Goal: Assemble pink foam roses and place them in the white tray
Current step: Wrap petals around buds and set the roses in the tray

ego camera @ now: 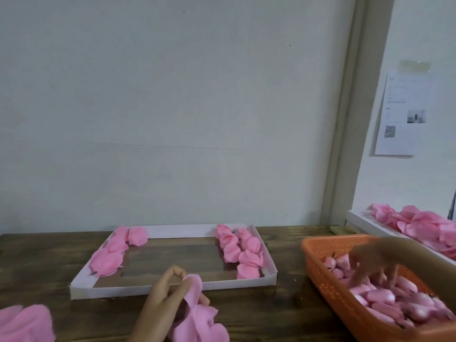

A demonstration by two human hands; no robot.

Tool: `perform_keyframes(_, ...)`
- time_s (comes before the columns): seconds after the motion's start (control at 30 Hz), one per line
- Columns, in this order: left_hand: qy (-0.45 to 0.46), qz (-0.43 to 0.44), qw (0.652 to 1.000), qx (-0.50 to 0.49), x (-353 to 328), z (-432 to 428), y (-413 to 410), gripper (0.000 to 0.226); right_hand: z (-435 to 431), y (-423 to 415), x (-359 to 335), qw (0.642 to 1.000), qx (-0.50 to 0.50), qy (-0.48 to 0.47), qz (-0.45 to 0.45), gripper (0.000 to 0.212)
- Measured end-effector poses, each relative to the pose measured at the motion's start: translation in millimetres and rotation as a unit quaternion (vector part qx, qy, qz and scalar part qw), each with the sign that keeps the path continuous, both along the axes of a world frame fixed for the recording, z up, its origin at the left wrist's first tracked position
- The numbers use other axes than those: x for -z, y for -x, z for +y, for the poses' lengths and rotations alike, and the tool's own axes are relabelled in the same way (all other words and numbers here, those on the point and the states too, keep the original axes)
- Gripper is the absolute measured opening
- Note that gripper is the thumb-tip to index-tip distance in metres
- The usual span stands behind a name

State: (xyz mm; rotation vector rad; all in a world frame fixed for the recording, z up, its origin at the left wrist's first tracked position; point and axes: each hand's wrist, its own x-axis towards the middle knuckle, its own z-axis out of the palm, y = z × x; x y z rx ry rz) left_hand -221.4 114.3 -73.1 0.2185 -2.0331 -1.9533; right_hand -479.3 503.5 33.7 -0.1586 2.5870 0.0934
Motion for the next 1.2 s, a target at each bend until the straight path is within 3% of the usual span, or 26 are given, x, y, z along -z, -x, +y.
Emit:
perform_keyframes(0.07, -0.041, -0.005, 0.999, -0.007, -1.4, 0.0, -0.5, 0.032, 3.4, -3.5, 9.1, 0.998, -0.023, 0.046, 0.03, 0.06)
perform_keyframes(0.13, -0.048, -0.012, 0.999, -0.018, -0.3, -0.8, 0.3, 0.032, 2.2, -7.6, 12.9, 0.994, -0.062, 0.063, 0.066, 0.043)
perform_keyframes(0.2, -0.027, -0.022, 0.999, -0.026, 0.2, -2.0, 1.2, 0.03, -2.3, -11.7, 15.0, 0.988, -0.112, 0.039, 0.101, 0.028)
perform_keyframes(0.27, -0.007, -0.029, 0.999, -0.026, 0.3, -3.2, 2.6, 0.029, -8.9, -14.8, 17.2, 0.985, -0.135, 0.006, 0.109, 0.027)
perform_keyframes(0.33, 0.003, -0.027, 0.999, -0.032, -0.1, -2.6, 2.5, 0.028, -11.6, -15.5, 12.5, 0.984, -0.127, -0.016, 0.12, 0.03)
perform_keyframes(0.43, 0.016, -0.012, 0.998, -0.056, 1.9, -3.7, 2.6, 0.022, -16.0, -17.2, -3.2, 0.98, -0.069, -0.002, 0.188, 0.016)
perform_keyframes(0.53, 0.035, 0.005, 0.997, -0.065, 2.5, -4.4, 3.6, 0.019, -25.0, -19.3, -20.6, 0.921, -0.064, 0.003, 0.384, 0.023)
perform_keyframes(0.57, 0.039, 0.011, 0.997, -0.067, 3.2, -3.6, 4.5, 0.018, -31.7, -22.5, -26.8, 0.897, -0.057, 0.067, 0.434, 0.028)
perform_keyframes(0.63, 0.042, 0.022, 0.997, -0.066, 4.7, -2.5, 5.8, 0.022, -54.1, -38.5, -35.4, 0.83, -0.048, 0.281, 0.479, 0.032)
perform_keyframes(0.7, 0.054, 0.03, 0.996, -0.071, 6.6, -2.6, 7.1, 0.024, -88.5, -68.0, -36.3, 0.773, -0.066, 0.446, 0.446, 0.033)
perform_keyframes(0.87, 0.047, 0.037, 0.994, -0.087, 5.2, -3.5, 7.8, 0.029, -176.3, -135.0, 26.9, 0.705, -0.09, 0.669, 0.218, 0.035)
perform_keyframes(1.0, -0.006, 0.06, 0.992, -0.115, 6.9, -3.9, 10.6, 0.03, -229.4, -155.1, 80.5, 0.636, -0.076, 0.766, 0.057, 0.022)
perform_keyframes(1.1, -0.063, 0.07, 0.99, -0.107, 7.6, -4.1, 10.5, 0.032, -236.4, -158.5, 99.2, 0.595, -0.082, 0.799, 0.026, 0.019)
perform_keyframes(1.2, -0.064, 0.078, 0.989, -0.105, 10.9, -4.8, 9.4, 0.042, -225.1, -155.5, 106.7, 0.585, -0.071, 0.808, 0.029, 0.024)
